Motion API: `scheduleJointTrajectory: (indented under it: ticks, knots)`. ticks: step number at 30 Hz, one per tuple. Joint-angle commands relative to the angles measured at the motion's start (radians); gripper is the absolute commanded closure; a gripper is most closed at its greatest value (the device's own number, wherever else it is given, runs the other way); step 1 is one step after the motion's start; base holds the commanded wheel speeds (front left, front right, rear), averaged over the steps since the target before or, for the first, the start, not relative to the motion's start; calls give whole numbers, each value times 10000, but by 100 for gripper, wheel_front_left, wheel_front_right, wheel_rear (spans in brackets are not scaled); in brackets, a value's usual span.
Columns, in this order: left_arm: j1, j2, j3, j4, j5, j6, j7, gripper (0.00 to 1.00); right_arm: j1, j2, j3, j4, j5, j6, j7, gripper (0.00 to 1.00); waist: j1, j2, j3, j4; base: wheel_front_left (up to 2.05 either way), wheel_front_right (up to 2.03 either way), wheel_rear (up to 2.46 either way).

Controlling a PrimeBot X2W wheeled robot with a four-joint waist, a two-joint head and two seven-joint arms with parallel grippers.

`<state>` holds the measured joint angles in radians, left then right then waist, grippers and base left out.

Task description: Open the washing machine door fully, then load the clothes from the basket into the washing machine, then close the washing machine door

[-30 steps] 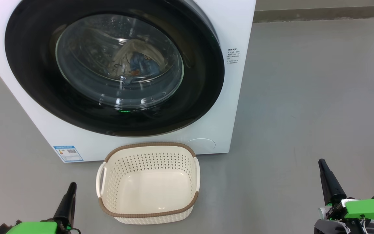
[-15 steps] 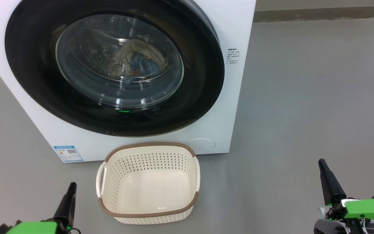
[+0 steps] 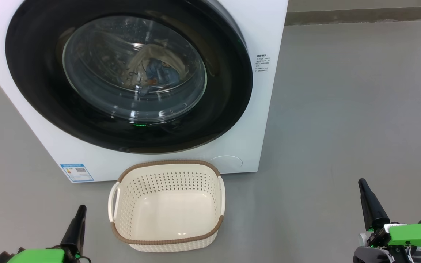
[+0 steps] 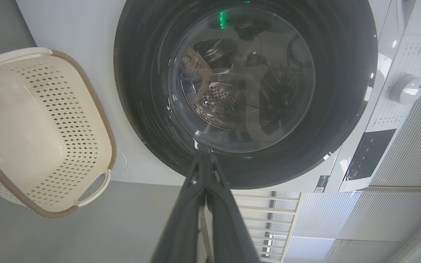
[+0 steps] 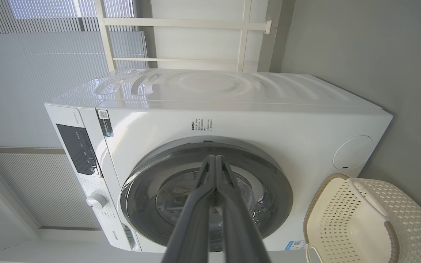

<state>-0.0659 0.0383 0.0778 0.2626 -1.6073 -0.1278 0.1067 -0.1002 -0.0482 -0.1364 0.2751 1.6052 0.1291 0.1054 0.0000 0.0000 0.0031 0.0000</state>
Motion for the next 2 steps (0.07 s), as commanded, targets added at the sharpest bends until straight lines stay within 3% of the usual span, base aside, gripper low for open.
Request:
scheduleJointTrajectory:
  ticks: [1, 2]
  knots:
    - [-420, 135, 350, -177, -21, -29, 57, 100, -77, -23, 219, -303, 28, 16, 84, 100, 0, 0, 0, 0, 0, 0, 0]
    - [-420, 134, 350, -177, -21, -29, 57, 100, -77, -23, 219, -303, 28, 16, 84, 100, 0, 0, 0, 0, 0, 0, 0]
